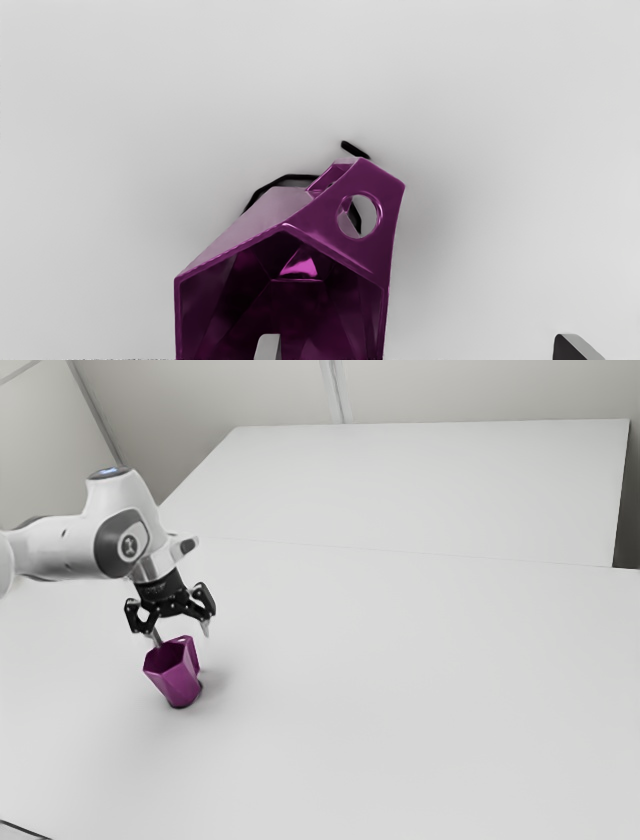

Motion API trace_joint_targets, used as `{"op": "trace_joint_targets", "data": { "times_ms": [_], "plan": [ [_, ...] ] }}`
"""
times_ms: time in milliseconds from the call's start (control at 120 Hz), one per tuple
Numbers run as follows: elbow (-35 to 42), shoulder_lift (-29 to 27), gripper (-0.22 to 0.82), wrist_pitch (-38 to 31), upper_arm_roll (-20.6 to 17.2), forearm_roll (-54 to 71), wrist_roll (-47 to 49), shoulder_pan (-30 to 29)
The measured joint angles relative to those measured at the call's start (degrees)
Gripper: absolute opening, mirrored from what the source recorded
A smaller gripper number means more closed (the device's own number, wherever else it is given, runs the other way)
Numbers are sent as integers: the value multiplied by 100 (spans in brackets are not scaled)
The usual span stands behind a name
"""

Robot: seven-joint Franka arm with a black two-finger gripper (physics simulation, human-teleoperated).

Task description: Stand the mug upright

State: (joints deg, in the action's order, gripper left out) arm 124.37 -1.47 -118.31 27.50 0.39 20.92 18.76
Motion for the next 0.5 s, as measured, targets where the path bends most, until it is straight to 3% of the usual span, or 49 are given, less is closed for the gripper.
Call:
{"op": "trace_joint_targets", "data": {
  "times_ms": [333,500],
  "plan": [
    [-1129,-112,60,691,-226,71,-478,-162],
    [-2181,-160,60,1061,-1100,255,-1028,-643]
  ]
}}
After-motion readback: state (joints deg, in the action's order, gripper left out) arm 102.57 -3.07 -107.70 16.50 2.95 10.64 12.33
